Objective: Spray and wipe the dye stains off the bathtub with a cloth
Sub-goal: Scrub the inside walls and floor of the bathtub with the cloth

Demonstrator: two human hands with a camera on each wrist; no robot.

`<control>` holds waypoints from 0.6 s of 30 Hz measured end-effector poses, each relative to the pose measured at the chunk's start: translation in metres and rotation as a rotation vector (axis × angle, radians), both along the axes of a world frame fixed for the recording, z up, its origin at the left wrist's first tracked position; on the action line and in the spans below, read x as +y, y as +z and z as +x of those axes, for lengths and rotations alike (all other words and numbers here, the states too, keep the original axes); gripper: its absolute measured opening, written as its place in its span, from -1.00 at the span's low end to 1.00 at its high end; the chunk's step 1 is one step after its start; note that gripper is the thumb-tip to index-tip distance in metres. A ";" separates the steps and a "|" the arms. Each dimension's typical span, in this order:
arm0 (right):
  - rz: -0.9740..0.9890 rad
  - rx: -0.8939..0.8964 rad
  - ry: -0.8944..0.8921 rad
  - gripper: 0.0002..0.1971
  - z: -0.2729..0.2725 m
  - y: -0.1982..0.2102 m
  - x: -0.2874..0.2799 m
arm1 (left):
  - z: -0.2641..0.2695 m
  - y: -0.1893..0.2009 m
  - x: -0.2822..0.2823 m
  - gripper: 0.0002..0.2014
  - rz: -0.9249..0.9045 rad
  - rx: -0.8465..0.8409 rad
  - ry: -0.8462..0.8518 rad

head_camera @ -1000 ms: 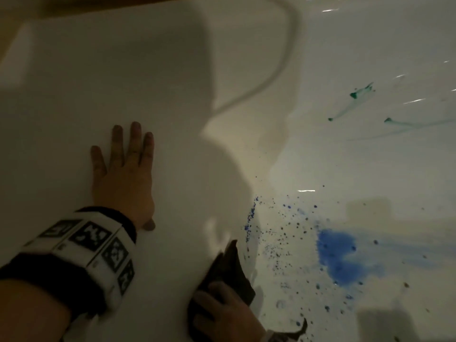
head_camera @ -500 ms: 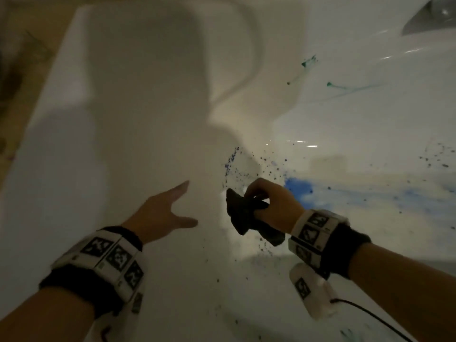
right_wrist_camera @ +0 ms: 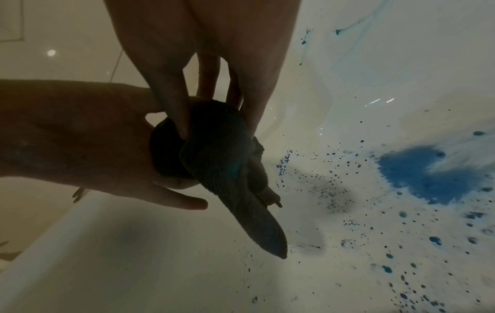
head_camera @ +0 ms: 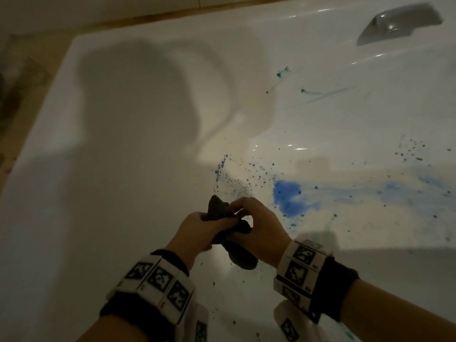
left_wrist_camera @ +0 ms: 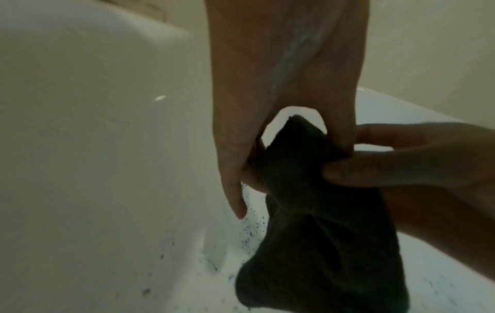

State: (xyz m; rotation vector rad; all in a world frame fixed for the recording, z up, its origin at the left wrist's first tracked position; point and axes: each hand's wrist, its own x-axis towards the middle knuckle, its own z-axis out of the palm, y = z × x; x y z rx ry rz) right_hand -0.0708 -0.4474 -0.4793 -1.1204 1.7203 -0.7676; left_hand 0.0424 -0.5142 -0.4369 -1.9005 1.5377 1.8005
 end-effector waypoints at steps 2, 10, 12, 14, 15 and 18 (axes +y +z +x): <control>-0.006 -0.019 -0.002 -0.67 -0.003 -0.007 -0.004 | -0.002 -0.009 -0.006 -0.62 0.079 0.027 0.035; 0.091 0.010 0.121 -0.48 -0.054 -0.064 -0.021 | -0.033 -0.074 -0.057 -0.64 -0.112 -0.026 -0.093; 0.259 0.247 0.276 -0.27 -0.084 -0.093 -0.019 | -0.043 -0.077 -0.082 -0.69 -0.299 -0.096 -0.180; 0.497 0.455 0.460 -0.04 -0.117 -0.125 -0.012 | -0.056 -0.077 -0.115 -0.71 -0.520 -0.183 -0.305; 0.609 0.523 0.530 0.04 -0.132 -0.139 -0.008 | -0.062 -0.075 -0.134 -0.72 -0.636 -0.231 -0.372; 0.812 0.601 0.556 0.11 -0.164 -0.173 0.001 | -0.083 -0.071 -0.192 -0.74 -1.019 -0.380 -0.562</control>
